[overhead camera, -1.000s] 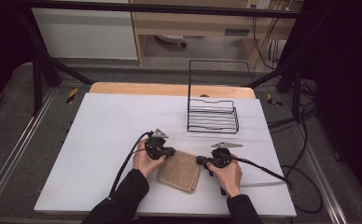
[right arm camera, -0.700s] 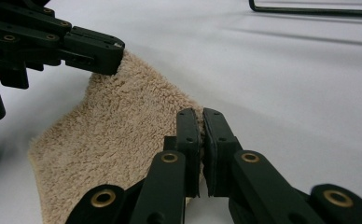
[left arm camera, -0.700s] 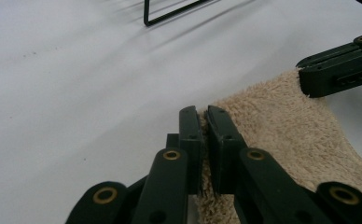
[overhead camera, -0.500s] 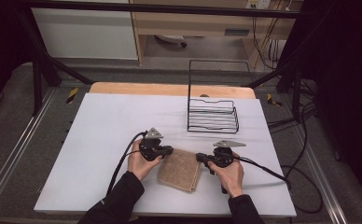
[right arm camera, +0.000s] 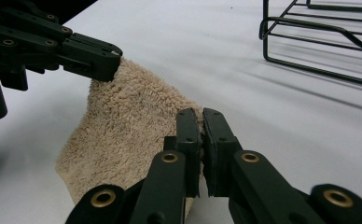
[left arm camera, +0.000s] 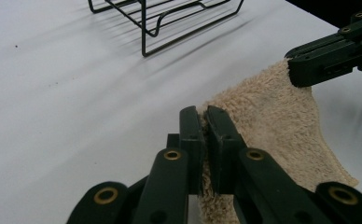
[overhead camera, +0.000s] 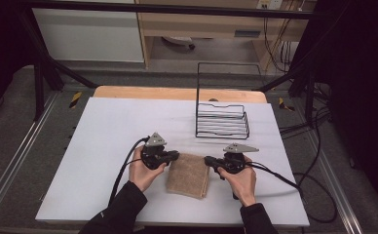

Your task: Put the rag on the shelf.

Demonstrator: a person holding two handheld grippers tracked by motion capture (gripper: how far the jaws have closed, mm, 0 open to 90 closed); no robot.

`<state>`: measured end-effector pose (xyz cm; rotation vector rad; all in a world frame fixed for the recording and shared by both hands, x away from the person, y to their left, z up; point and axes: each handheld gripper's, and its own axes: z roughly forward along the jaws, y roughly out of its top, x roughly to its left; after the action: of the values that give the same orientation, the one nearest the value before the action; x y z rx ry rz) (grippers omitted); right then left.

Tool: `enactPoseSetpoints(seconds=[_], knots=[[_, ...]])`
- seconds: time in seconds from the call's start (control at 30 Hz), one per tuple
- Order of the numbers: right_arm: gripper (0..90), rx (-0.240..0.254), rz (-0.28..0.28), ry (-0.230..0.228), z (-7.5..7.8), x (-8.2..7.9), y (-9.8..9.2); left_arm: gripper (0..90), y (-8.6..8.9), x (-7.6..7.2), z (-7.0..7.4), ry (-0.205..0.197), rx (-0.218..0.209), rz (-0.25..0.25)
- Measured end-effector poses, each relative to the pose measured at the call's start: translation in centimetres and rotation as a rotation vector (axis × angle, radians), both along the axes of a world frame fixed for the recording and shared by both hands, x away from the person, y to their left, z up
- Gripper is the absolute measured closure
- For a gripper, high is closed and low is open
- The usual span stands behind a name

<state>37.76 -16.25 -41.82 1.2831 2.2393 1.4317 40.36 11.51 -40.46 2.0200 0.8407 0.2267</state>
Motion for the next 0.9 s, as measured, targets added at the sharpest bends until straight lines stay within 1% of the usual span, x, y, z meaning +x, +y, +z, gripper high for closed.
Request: enactPoseSetpoints(seconds=[0.17, 0.33, 0.43, 0.63, 0.77, 0.9], knots=[[86.4, 0.017, 0.0, -0.004, 0.5, -0.1, -0.2, 85.0, 0.0, -0.3, 0.3, -0.015, -0.008, 0.0], [86.4, 0.012, 0.004, -0.022, 1.1, -0.2, -0.3, 85.1, 0.0, -0.5, 0.8, -0.028, -0.022, 0.004], [86.4, 0.017, 0.005, -0.034, 1.5, -0.2, -0.4, 85.1, 0.1, -0.6, 1.1, -0.036, -0.034, 0.006], [86.4, 0.007, 0.009, -0.075, 2.6, -0.1, -0.5, 85.1, 0.0, -0.8, 1.8, -0.059, -0.057, 0.016], [86.4, 0.007, 0.011, -0.097, 3.3, -0.1, -0.6, 85.1, 0.0, -0.8, 2.2, -0.079, -0.072, 0.022], [86.4, 0.007, 0.01, -0.13, 3.9, -0.2, -0.8, 85.1, -0.2, -0.8, 2.7, -0.102, -0.091, 0.026]])
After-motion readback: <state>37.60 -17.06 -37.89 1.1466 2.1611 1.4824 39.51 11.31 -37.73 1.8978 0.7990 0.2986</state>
